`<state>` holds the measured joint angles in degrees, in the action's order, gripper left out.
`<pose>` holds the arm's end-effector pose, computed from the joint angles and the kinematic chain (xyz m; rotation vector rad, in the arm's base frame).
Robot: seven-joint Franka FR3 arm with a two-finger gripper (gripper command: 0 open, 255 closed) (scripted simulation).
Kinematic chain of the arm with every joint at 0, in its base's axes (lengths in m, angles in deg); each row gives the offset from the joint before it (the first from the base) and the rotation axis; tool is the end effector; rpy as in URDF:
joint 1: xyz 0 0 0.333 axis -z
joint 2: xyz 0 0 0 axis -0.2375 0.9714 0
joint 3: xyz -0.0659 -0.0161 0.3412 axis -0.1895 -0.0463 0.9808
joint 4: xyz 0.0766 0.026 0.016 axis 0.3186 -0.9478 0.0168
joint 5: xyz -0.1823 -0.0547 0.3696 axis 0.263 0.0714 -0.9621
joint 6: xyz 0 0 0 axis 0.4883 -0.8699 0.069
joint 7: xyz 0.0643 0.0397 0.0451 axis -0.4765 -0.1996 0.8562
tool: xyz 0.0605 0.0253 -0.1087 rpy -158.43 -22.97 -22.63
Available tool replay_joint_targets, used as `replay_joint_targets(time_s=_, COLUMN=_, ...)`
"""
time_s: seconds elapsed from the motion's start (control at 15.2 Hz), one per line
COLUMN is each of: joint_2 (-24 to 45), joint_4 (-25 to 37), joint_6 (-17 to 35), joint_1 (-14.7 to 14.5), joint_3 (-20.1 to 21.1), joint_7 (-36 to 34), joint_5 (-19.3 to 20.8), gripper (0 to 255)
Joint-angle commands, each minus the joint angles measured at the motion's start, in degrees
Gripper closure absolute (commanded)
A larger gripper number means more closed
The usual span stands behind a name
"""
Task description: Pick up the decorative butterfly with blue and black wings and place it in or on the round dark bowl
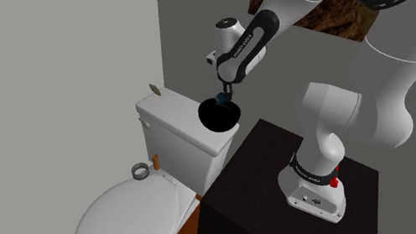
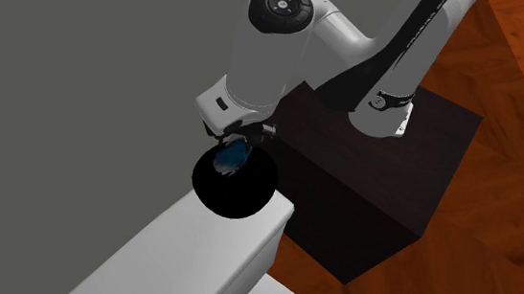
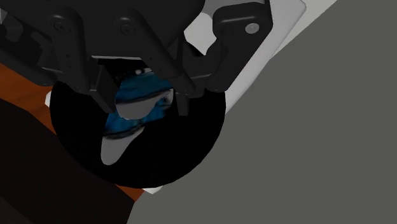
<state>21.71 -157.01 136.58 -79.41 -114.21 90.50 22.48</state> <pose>0.4162 -0.1325 0.2572 2.7452 0.8837 -0.1389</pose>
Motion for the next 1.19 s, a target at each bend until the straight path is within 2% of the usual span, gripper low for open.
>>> replay_joint_targets(time_s=0.0, joint_2=-0.11, joint_4=0.01, joint_6=0.07, joint_1=0.24, joint_3=0.2, joint_7=-0.17, joint_5=0.23, gripper=255)
replay_joint_targets(time_s=0.2, joint_2=-0.1, joint_4=0.01, joint_6=0.06, joint_1=0.2, joint_3=0.18, joint_7=-0.15, joint_5=0.19, gripper=255)
replay_joint_targets(time_s=0.26, joint_2=-0.1, joint_4=0.01, joint_6=0.06, joint_1=0.2, joint_3=0.18, joint_7=-0.15, joint_5=0.19, gripper=0)
replay_joint_targets(time_s=0.59, joint_2=-0.11, joint_4=0.01, joint_6=0.07, joint_1=0.24, joint_3=0.21, joint_7=-0.17, joint_5=0.23, gripper=0)
replay_joint_targets(time_s=0.66, joint_2=2.83, joint_4=-0.01, joint_6=-1.85, joint_1=-5.68, joint_3=-4.51, joint_7=3.68, joint_5=-5.17, gripper=0)
replay_joint_targets(time_s=0.73, joint_2=5.34, joint_4=0.17, joint_6=-4.03, joint_1=-10.17, joint_3=-8.14, joint_7=6.41, joint_5=-8.98, gripper=0)
replay_joint_targets(time_s=0.79, joint_2=7.66, joint_4=0.49, joint_6=-6.34, joint_1=-13.63, joint_3=-10.93, joint_7=8.55, joint_5=-11.95, gripper=0)
replay_joint_targets(time_s=0.86, joint_2=9.41, joint_4=0.82, joint_6=-8.2, joint_1=-15.8, joint_3=-12.7, joint_7=9.97, joint_5=-13.9, gripper=0)
replay_joint_targets(time_s=1.12, joint_2=9.38, joint_4=0.82, joint_6=-8.2, joint_1=-15.86, joint_3=-12.76, joint_7=9.92, joint_5=-13.83, gripper=0)
